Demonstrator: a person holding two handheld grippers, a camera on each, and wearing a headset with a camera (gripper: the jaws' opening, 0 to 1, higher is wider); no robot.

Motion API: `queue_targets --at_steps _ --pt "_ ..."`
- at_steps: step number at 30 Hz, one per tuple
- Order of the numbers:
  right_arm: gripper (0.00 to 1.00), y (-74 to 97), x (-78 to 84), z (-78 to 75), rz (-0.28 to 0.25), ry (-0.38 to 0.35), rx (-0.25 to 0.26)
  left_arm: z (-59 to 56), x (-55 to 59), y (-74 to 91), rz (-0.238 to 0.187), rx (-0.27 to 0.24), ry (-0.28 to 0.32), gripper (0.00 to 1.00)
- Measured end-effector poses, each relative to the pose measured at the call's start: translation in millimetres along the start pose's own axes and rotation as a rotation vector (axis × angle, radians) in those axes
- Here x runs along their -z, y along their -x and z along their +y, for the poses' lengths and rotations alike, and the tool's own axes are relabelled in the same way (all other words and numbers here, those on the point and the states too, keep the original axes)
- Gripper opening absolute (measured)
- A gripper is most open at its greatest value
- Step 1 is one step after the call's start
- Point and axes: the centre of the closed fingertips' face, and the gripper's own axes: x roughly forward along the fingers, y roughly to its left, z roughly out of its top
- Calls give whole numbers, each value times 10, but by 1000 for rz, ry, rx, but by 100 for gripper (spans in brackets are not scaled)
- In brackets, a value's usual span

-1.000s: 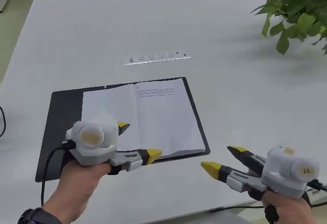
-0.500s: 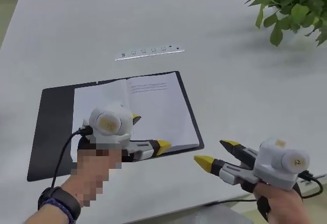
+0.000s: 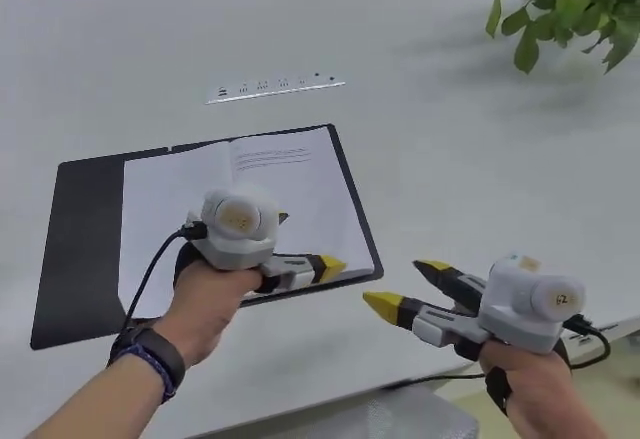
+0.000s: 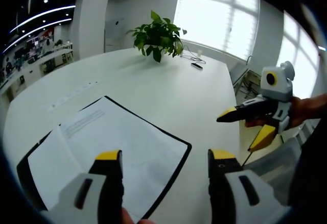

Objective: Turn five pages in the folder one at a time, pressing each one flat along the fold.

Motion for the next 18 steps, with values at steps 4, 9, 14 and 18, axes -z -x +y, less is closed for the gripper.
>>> queue_targets --at_steps 4,9,14,18 --pt "64 3 14 -6 5 0 1 32 25 -78 8 -5 6 68" --pt "64 6 43 -19 15 -5 2 57 51 -210 16 -7 19 68" --pt "64 37 51 -50 16 -14 8 82 125 -359 38 -16 18 68" --pt "64 49 79 -66 24 -23 11 120 180 -472 60 -41 28 70"
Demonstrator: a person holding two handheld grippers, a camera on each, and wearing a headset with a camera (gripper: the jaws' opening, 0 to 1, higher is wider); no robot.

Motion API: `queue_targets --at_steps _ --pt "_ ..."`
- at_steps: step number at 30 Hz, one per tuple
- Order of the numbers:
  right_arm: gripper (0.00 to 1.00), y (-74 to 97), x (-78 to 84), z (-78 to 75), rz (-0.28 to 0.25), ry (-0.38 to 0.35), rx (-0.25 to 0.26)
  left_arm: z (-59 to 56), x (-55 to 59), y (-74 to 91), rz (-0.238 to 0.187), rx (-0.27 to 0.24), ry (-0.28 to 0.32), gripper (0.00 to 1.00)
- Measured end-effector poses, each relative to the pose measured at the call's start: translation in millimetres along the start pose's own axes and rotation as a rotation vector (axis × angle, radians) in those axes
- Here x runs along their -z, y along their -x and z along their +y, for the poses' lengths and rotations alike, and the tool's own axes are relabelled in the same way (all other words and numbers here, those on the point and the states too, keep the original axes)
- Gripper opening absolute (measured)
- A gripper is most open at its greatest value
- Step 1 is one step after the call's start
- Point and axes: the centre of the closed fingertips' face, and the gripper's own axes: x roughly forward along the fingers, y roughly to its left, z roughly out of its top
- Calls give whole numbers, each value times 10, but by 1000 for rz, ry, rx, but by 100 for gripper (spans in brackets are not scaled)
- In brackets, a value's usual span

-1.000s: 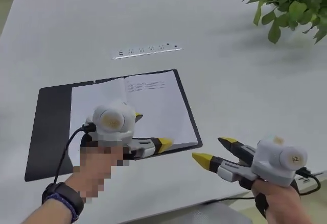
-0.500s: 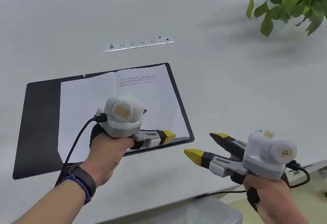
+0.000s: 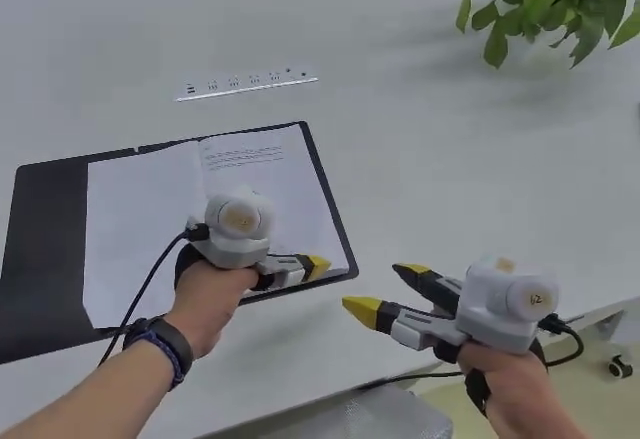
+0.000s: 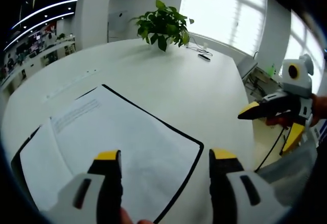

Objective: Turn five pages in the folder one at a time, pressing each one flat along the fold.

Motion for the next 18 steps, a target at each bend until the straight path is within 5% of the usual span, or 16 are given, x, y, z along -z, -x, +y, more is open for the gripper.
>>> queue_targets --at_steps 11,15,18 --pt "63 10 21 -43 17 -12 6 80 138 -265 52 -76 4 76" --pt "62 6 41 -74 28 -20 14 201 228 -287 86 -149 -60 78" --pt "61 18 24 -109 15 -35 21 198 240 -304 85 -144 -68 78"
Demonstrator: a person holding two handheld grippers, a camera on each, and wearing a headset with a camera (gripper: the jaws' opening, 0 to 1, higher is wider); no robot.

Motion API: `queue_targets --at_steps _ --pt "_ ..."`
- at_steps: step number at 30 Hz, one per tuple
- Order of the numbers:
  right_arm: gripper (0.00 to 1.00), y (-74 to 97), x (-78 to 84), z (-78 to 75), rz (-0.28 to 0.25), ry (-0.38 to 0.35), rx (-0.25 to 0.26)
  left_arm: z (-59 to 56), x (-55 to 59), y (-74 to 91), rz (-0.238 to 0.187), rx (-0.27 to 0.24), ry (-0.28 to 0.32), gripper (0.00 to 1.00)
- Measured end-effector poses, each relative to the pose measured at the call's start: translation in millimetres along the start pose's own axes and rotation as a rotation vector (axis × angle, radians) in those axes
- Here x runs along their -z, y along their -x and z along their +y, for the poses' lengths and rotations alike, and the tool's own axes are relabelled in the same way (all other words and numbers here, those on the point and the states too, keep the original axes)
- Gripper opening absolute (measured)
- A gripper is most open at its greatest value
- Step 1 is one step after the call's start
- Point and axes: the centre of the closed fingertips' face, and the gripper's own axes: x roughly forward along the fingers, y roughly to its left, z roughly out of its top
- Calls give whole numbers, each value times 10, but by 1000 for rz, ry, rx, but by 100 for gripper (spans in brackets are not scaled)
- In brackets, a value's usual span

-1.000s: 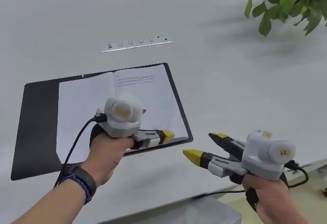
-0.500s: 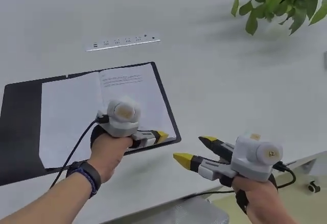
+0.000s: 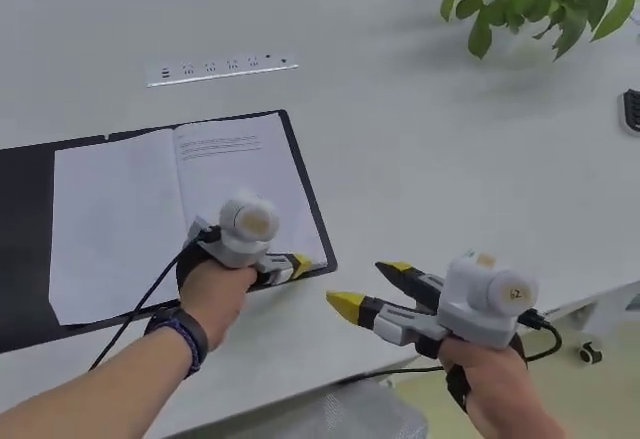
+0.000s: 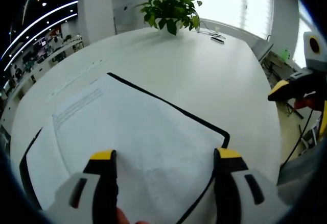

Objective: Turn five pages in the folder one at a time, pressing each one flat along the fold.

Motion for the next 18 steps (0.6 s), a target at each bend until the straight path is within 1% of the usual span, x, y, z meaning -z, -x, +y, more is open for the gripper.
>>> queue_targets --at_steps 1,4,9,15,17,18 --pt "60 1 2 -7 0 -3 1 5 3 3 1 0 -10 78" --pt "60 -3 16 -20 1 -11 2 10 -2 12 -6 3 -9 78" --pt "58 -36 19 -29 4 -12 -4 52 -4 35 -14 20 -5 74" --pt "57 -125 -30 -38 -3 -14 -17 94 -18 65 -25 35 23 68" --pt "56 -161 -56 -38 -6 -12 -22 131 -17 76 -36 25 49 64" --pt "56 -182 -72 -38 -8 -12 -26 129 -16 83 -45 26 62 64"
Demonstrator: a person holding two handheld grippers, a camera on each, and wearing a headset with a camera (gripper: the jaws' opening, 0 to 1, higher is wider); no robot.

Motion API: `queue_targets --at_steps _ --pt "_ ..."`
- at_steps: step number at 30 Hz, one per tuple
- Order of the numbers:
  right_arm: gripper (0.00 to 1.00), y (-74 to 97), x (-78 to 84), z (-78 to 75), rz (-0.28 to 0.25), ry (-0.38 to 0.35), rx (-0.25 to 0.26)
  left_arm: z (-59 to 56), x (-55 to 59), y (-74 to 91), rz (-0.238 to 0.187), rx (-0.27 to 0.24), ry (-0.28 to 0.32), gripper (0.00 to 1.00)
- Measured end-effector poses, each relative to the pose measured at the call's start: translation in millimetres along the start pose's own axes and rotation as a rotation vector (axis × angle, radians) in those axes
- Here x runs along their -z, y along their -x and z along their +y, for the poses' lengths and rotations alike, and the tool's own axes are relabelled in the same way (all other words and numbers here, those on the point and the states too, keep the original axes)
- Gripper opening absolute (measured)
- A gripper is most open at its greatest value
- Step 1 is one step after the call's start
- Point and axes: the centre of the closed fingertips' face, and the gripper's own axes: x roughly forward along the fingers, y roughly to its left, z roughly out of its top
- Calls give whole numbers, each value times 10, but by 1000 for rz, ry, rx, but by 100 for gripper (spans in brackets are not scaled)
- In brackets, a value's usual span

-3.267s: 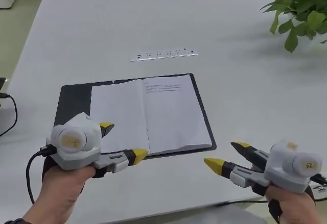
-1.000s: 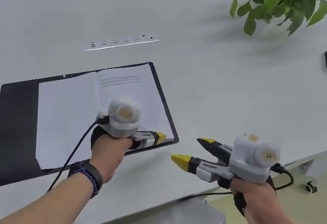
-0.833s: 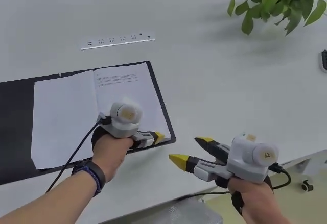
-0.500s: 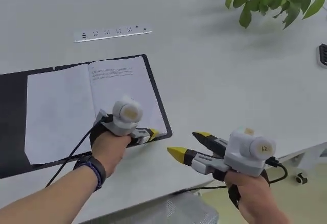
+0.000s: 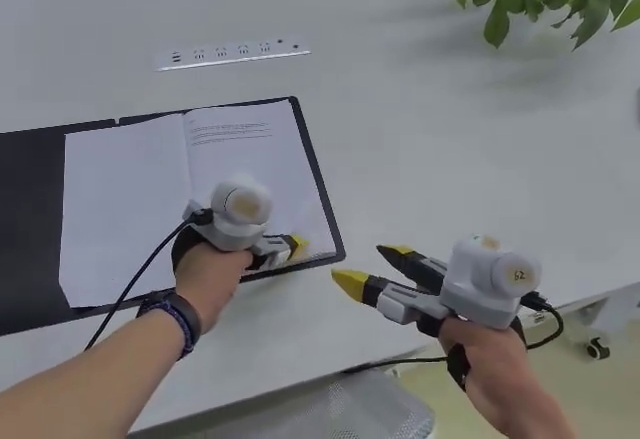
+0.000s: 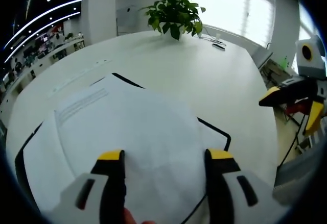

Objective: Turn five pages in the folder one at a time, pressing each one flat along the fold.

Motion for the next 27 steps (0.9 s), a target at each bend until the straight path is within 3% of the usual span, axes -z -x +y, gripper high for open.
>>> queue_targets --at_steps 10,14,18,27 --pt "55 -196 -118 -33 -12 -2 -28 -46 17 36 -15 23 22 58" --pt "54 -286 -248 -75 -32 -18 -41 -19 13 57 -23 29 49 55" --pt "53 -451 -377 -93 -44 -28 -65 -21 10 69 -30 34 60 54" --pt "52 -811 -420 -118 -26 -71 -112 -41 27 82 -29 43 57 55"
